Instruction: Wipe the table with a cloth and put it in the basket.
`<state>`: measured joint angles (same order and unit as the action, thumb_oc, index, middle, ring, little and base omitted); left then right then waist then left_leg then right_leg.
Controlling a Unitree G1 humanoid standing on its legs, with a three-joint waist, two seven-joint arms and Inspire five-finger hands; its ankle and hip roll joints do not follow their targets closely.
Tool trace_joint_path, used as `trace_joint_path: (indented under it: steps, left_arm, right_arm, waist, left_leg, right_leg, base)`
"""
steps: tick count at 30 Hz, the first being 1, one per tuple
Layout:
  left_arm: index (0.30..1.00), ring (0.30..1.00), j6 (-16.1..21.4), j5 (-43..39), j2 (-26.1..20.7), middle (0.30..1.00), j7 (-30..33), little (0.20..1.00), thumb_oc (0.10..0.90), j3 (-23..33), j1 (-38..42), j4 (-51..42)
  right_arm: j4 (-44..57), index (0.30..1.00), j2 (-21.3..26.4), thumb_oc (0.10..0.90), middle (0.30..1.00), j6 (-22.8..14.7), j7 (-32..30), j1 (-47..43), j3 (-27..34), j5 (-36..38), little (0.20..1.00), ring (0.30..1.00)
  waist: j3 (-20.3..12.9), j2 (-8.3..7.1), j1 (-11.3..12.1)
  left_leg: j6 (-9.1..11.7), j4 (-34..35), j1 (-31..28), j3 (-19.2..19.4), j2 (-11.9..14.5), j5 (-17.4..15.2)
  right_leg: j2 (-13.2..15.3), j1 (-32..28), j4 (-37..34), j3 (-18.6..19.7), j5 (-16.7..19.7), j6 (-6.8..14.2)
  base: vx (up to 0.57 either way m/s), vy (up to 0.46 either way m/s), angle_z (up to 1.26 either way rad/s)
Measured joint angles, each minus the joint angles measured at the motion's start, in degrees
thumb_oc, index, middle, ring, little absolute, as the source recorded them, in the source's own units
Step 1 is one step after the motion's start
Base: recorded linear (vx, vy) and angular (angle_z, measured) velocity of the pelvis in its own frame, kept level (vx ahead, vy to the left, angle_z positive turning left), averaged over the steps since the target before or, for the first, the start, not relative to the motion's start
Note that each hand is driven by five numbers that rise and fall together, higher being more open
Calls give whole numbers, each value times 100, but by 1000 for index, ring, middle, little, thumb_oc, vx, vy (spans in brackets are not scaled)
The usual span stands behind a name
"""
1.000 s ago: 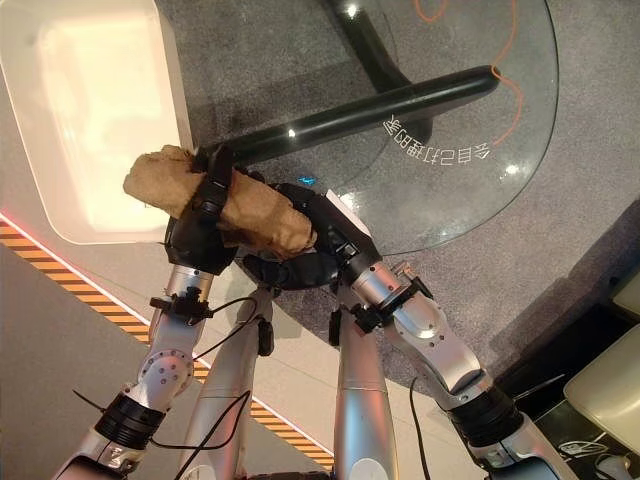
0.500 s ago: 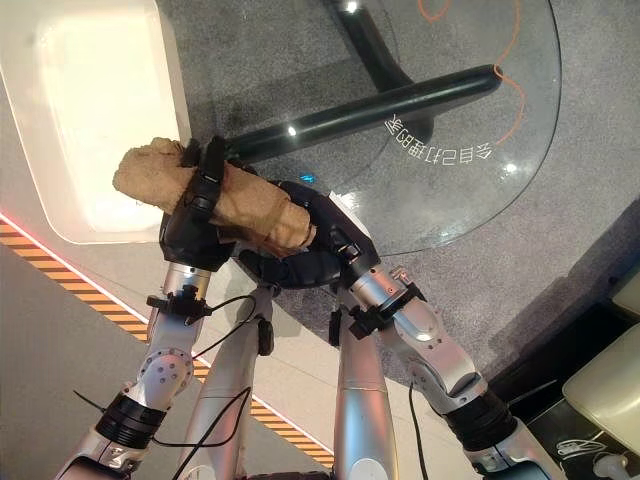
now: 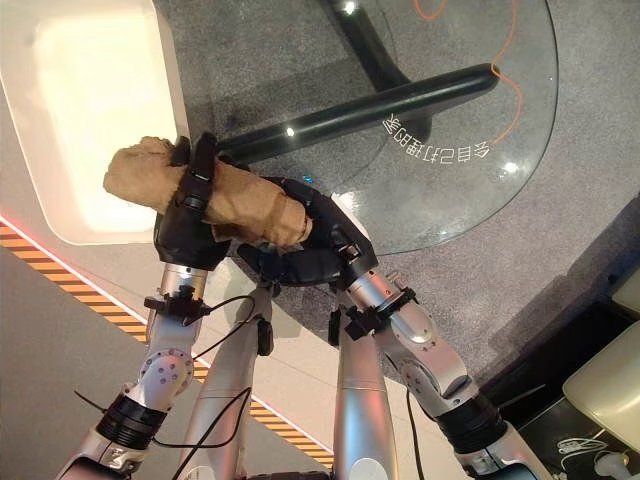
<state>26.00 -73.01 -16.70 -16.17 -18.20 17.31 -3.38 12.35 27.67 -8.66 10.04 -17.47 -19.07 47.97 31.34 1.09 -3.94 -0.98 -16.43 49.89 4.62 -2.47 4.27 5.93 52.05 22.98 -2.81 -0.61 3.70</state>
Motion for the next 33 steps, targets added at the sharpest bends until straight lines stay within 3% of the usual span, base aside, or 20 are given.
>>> trace_joint_path:
  steps: [5, 21, 24, 28, 33]
  left_arm:
    - [300, 300, 21, -57, -6, 300, 0, 200, 100, 232, -290, 1]
    - [300, 300, 9, -47, 54, 300, -1, 200, 100, 122, -424, 1]
    - [300, 300, 183, -23, 35, 300, -1, 200, 100, 179, -378, 2]
    - [300, 300, 752, 303, -192, 300, 52, 200, 100, 590, -395, -12]
    - [300, 300, 1198, 1621, -530, 300, 1018, 200, 100, 1313, -422, -275]
  right_arm:
    - [6, 900, -218, 800, 900, -341, 102, -177, 434, 334, 900, 900]
    - [-2, 900, -186, 800, 900, -312, 86, -46, 387, 36, 900, 900]
    - [-2, 900, -102, 800, 900, -275, 56, -51, 394, -35, 900, 900]
    - [-5, 900, -93, 800, 900, 26, 56, 11, 409, -90, 900, 900]
    - [-7, 900, -92, 800, 900, 492, 60, 332, 446, -206, 900, 900]
  waist:
    - [0, 0, -59]
    - [0, 2, 19]
    - [0, 2, 71]
    - [0, 8, 73]
    - [-1, 13, 128]
  left_leg:
    - [0, -56, -9, 30, 5, 0]
    - [7, 40, -48, 83, 23, 3]
    - [7, 49, -50, 89, 27, 3]
    - [8, 44, -90, 96, 28, 5]
    - [16, 47, -156, 118, 25, 11]
  right_leg:
    - [1, -9, 33, 17, 14, 3]
    - [-32, 0, -16, 38, 23, -8]
    - [-32, 0, -23, 37, 22, -8]
    - [-31, -23, 0, 44, 22, -8]
    - [-28, -36, 59, 94, 17, -10]
  base:
    - [0, 0, 0]
    - [-1, 1, -1]
    - [0, 0, 0]
    - [7, 32, -1]
    - [4, 62, -2]
